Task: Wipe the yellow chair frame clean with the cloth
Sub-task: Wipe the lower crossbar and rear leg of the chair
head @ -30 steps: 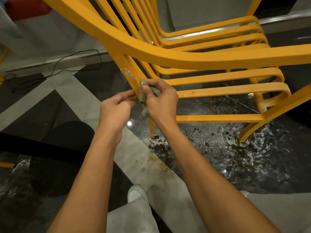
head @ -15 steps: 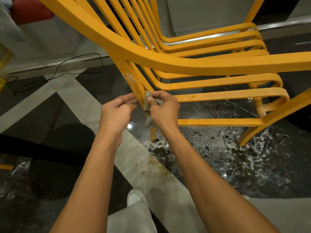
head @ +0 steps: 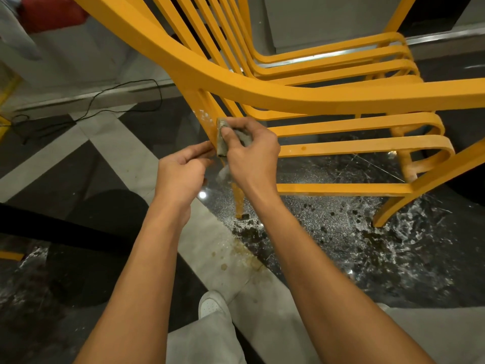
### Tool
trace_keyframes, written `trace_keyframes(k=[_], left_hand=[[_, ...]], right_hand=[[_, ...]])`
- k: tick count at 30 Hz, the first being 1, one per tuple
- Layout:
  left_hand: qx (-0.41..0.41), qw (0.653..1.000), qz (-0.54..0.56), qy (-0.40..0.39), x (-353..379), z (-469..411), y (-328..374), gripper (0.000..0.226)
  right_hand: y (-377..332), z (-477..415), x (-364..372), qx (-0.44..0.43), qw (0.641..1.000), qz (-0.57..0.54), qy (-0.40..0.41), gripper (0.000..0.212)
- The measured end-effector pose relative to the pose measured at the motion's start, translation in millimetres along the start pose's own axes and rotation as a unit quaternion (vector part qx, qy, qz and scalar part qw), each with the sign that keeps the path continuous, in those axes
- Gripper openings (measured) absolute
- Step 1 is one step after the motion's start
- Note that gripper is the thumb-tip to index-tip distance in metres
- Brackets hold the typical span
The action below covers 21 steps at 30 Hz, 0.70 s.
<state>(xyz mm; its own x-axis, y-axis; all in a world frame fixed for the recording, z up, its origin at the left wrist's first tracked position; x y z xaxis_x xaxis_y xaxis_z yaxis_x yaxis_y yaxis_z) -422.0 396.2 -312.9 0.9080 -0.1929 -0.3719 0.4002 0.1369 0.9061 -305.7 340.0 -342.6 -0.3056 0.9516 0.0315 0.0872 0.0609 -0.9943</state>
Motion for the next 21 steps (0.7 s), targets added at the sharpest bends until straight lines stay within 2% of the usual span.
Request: trace_keyframes(k=[2, 6, 8, 13, 18, 21], left_hand=[[-0.002, 1.0, 0.005, -0.006, -1.7, 0.1, 0.4, 0.036], [0.0, 1.0, 0.007, -0.012, -2.2, -1.1, 0.0, 0.035], [0.004, 1.0, 0.01, -0.013, -1.7, -0.9, 0.2, 0.035], [0.0, 1.0, 0.021, -0.006, -4.3, 0.1, 0.4, 0.036], [-0.003, 0.999, 0.028, -0.022, -3.7, 2.4, 2.5, 0.04], [-0.003, 0.999, 0.029, -0.024, -3.8, 2.0, 2.4, 0.042]], right_hand=[[7.0, 4.4, -1.4, -0.004, 1.0, 0.008, -0.009, 0.01], [24.4, 3.0, -6.4, 0.065, 0.996, 0.057, -0.025, 0.007], [13.6, 0.4, -3.1, 0.06, 0.997, 0.042, -0.018, 0.007], [-5.8, 2.1, 2.2, -0.016, 1.0, -0.021, -0.001, 0.012], [21.3, 3.1, -4.9, 0.075, 0.996, 0.048, -0.025, 0.01], [7.0, -3.0, -0.9, 0.045, 0.998, 0.032, -0.018, 0.009]])
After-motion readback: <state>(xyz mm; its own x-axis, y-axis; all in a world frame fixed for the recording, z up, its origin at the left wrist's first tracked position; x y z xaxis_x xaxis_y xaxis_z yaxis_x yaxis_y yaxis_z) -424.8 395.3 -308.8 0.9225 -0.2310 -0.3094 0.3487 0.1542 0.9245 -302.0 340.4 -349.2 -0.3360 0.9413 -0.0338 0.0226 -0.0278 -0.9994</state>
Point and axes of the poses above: each hand's wrist, its own z-axis away from the middle knuckle, its own x-axis out of the palm, y = z × x, the point moved 2 cm from there along -z, towards the middle knuckle, and after that the axes turned 14 degrees about y, right-handed, at the moved point
